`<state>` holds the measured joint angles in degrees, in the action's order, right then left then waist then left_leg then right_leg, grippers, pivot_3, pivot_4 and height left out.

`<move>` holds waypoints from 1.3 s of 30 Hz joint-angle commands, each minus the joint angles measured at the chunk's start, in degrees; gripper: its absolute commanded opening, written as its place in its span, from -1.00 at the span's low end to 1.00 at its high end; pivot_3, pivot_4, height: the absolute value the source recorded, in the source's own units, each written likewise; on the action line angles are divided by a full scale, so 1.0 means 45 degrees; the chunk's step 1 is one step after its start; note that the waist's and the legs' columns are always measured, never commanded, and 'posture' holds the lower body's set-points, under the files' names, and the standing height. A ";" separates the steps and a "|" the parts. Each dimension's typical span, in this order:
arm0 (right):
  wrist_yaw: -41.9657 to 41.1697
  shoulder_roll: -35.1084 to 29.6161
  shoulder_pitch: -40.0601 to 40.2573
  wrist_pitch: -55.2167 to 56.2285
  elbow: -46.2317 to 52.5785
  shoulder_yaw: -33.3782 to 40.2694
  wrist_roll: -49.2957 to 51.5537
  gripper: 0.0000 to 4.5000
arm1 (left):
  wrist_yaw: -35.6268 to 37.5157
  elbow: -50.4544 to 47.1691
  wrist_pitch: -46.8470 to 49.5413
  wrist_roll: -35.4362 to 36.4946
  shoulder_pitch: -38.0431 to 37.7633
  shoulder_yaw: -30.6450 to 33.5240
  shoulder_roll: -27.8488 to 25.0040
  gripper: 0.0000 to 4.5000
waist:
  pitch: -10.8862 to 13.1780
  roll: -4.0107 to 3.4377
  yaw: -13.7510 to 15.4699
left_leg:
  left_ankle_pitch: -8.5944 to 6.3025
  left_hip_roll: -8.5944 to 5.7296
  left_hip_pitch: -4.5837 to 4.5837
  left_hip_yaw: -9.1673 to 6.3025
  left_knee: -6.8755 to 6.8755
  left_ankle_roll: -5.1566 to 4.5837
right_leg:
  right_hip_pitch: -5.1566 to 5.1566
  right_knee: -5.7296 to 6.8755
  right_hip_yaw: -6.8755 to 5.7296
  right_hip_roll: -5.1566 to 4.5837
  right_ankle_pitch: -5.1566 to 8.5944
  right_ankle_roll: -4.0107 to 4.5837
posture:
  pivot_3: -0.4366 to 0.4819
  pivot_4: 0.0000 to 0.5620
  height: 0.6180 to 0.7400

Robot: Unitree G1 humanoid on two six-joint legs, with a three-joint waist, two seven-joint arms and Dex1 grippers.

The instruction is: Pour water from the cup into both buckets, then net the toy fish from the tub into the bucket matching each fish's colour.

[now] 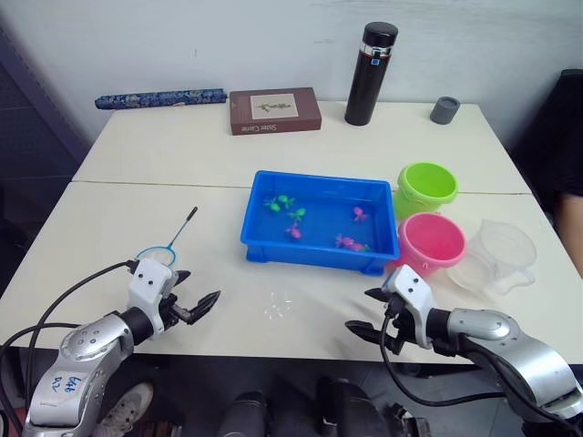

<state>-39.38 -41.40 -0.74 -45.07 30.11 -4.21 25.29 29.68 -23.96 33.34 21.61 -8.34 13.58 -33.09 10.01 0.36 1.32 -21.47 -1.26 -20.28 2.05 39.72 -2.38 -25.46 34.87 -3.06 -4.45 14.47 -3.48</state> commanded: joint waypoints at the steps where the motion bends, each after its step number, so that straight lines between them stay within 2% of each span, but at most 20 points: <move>1: -0.0126 0.0023 -0.0064 0.0046 0.0144 -0.0018 0.0071 0.99 | 0.0014 -0.0223 -0.0144 0.0072 0.0038 0.0287 -0.0055 1.00 | 0.0000 0.0000 -0.0001 | 0.0000 0.0000 0.0000 0.0000 0.0000 0.0000 | 0.0000 0.0000 0.0000 0.0000 0.0000 0.0000 | -0.05 -0.47 1.00; 12: -0.0129 0.0017 -0.0067 0.0076 0.0115 0.0047 0.0080 0.99 | -0.0001 -0.0133 -0.0025 0.0257 0.0137 0.0450 -0.0044 1.00 | 0.0000 0.0000 -0.0001 | 0.0000 0.0000 0.0000 0.0000 0.0000 0.0000 | 0.0000 0.0000 0.0000 0.0000 0.0000 0.0000 | -0.05 -0.47 1.00; 15: -0.0062 0.0086 -0.0086 -0.0031 0.0194 0.0288 0.0262 0.99 | 0.0625 0.0218 0.0718 0.0788 0.0502 0.0640 -0.0602 1.00 | 0.0000 0.0001 0.0004 | 0.0000 0.0000 0.0000 -0.0001 0.0000 0.0000 | 0.0000 0.0000 -0.0001 0.0000 0.0000 0.0000 | -0.05 -0.47 1.00; 19: 0.0041 -0.0168 0.0048 -0.0709 0.0555 0.1445 0.0904 0.99 | 0.1727 0.1618 0.1328 0.1532 0.2408 0.1182 -0.1938 1.00 | 0.0008 0.0000 0.0055 | 0.0002 0.0000 0.0001 -0.0006 0.0001 0.0002 | -0.0001 0.0008 -0.0008 0.0001 0.0001 0.0001 | -0.05 -0.47 1.00; 22: 0.0043 -0.0725 0.0561 -0.1461 0.0797 0.2433 0.1205 0.99 | 0.2862 0.2550 0.1009 0.1462 0.4135 0.0548 -0.2813 1.00 | 0.0008 0.0001 0.0086 | 0.0005 -0.0005 -0.0006 -0.0009 0.0005 0.0001 | 0.0000 0.0007 -0.0016 -0.0003 0.0001 0.0001 | -0.05 -0.47 1.00; 25: 0.0151 -0.1123 0.1299 -0.2210 0.1140 0.3570 0.1550 0.99 | 0.3966 0.3249 0.0941 0.1511 0.6018 -0.0412 -0.3074 1.00 | 0.0007 -0.0001 0.0050 | -0.0001 -0.0009 -0.0011 -0.0005 0.0004 -0.0004 | 0.0004 -0.0021 -0.0015 -0.0005 -0.0001 -0.0001 | -0.05 -0.47 1.00; 30: 0.0650 -0.0901 0.3762 -0.3800 0.2409 0.6718 0.2161 0.99 | 0.6101 0.4253 0.0111 0.1125 0.9042 -0.2874 -0.2282 1.00 | 0.0008 -0.0004 0.0051 | 0.0000 -0.0013 -0.0034 0.0000 0.0004 -0.0006 | 0.0003 -0.0001 -0.0018 0.0002 -0.0013 -0.0023 | -0.05 -0.47 1.00; 33: 0.1681 0.0246 0.4822 -0.4425 0.3025 0.8144 0.2203 0.99 | 0.7030 0.5102 -0.0667 0.0883 1.0132 -0.3905 -0.1395 1.00 | 0.0007 -0.0003 0.0012 | 0.0003 -0.0012 -0.0037 0.0003 0.0009 -0.0003 | 0.0007 -0.0007 -0.0021 0.0017 -0.0020 -0.0036 | -0.05 -0.47 1.00; 36: 0.2957 0.1421 0.5486 -0.4460 0.3443 0.8769 0.1599 0.99 | 0.7593 0.6038 -0.1475 0.0603 1.0873 -0.4514 -0.0543 1.00 | 0.0008 -0.0002 -0.0005 | 0.0017 -0.0009 -0.0027 0.0016 0.0017 0.0013 | 0.0007 0.0001 -0.0008 0.0031 -0.0024 -0.0043 | -0.05 -0.47 1.00; 38: 0.4132 0.2459 0.5557 -0.4534 0.3792 0.9114 0.1229 0.99 | 0.7935 0.6732 -0.2007 0.0405 1.1334 -0.4810 -0.0022 1.00 | 0.0007 -0.0003 0.0012 | 0.0025 -0.0008 -0.0016 0.0022 0.0015 0.0026 | 0.0006 -0.0002 0.0003 0.0036 -0.0023 -0.0043 | -0.05 -0.47 1.00; 39: 0.5242 0.3464 0.5262 -0.4502 0.4016 0.9267 0.0870 0.99 | 0.8155 0.7360 -0.2433 0.0233 1.1667 -0.5007 0.0364 1.00 | 0.0008 -0.0002 0.0024 | 0.0031 -0.0007 -0.0011 0.0022 0.0016 0.0037 | 0.0006 -0.0005 0.0004 0.0040 -0.0022 -0.0043 | -0.05 -0.47 1.00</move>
<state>-21.88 -28.96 23.97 -65.39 45.23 35.08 31.43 64.66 7.04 25.62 23.75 41.94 -8.30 -32.56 10.04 0.35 1.43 -21.30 -1.28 -20.31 2.15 39.79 -2.16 -25.44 34.88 -3.03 -4.26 14.37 -3.67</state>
